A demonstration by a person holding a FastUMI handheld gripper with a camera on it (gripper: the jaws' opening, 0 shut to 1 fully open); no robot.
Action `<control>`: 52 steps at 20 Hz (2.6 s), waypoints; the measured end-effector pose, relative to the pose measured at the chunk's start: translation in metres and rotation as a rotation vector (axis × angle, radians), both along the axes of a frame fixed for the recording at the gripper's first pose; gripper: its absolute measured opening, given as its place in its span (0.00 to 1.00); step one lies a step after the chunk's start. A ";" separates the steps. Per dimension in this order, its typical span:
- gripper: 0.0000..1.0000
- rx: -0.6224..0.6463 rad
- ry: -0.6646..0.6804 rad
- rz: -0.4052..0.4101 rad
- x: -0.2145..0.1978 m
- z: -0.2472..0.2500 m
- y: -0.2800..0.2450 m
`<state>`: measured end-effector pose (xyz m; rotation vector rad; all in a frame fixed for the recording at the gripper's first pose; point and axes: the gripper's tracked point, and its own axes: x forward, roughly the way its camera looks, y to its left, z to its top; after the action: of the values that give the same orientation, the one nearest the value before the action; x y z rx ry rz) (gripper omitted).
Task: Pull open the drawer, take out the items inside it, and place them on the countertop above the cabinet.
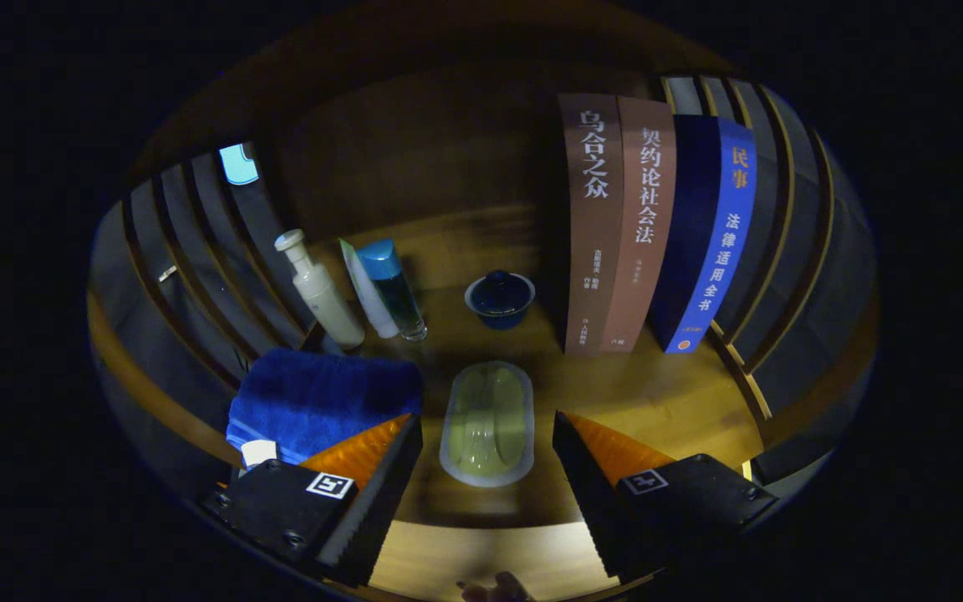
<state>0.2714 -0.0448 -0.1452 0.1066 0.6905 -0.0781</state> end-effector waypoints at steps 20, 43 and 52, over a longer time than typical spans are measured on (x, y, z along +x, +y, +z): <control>1.00 -0.045 -0.542 0.040 -0.283 0.031 0.026; 0.99 -0.050 -0.382 0.001 -0.311 -0.137 0.014; 0.99 -0.059 -0.382 -0.007 -0.293 -0.133 0.016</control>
<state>-0.0215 -0.0291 -0.2782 0.0648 0.3058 -0.0821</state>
